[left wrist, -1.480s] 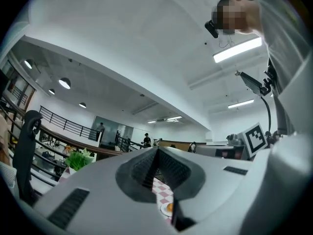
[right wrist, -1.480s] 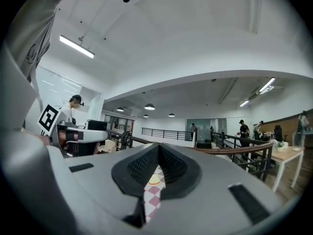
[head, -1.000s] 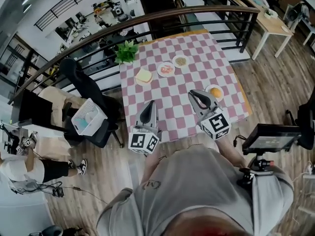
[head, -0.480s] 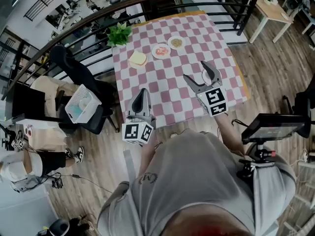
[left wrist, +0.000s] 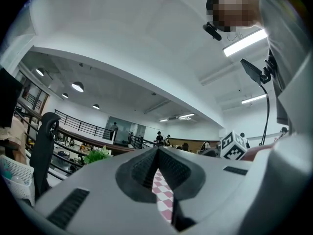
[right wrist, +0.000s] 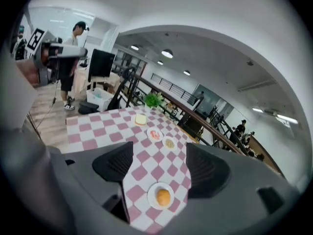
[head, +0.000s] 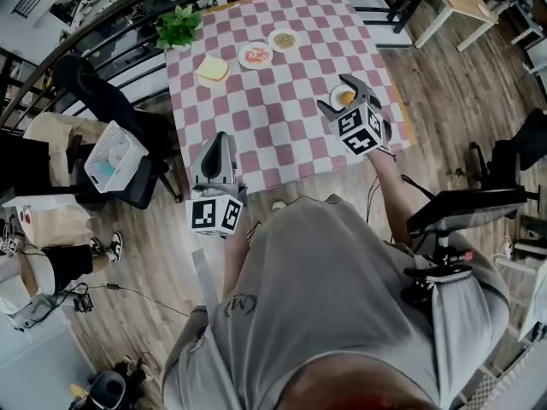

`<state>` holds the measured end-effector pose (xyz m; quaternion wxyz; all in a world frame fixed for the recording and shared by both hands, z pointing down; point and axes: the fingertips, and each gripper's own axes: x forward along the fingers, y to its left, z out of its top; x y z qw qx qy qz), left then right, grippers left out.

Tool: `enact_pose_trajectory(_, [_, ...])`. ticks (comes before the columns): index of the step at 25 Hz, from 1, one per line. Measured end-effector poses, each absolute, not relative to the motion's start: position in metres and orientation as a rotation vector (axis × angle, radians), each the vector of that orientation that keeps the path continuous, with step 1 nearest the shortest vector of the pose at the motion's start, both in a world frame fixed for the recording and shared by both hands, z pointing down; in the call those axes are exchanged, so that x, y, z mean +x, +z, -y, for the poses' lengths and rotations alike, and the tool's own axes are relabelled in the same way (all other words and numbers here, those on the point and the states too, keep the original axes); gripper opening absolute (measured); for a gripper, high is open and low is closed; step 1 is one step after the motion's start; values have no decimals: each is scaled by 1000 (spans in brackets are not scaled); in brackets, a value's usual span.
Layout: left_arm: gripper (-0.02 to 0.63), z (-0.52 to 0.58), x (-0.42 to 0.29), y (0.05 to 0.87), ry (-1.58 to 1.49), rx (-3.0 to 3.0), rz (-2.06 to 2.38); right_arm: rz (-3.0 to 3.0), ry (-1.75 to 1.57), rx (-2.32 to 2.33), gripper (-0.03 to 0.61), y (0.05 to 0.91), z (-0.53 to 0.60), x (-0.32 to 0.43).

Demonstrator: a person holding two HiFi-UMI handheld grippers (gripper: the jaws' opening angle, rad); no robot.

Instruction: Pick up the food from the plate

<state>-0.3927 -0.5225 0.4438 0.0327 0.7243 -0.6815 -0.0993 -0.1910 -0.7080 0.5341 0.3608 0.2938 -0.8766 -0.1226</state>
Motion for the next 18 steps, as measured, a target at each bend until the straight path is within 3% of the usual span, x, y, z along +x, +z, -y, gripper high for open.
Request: enact_pose_trajectory(18, [5, 488, -405, 451, -152, 2055, 2230, 1815, -229, 361, 339, 739, 794, -112])
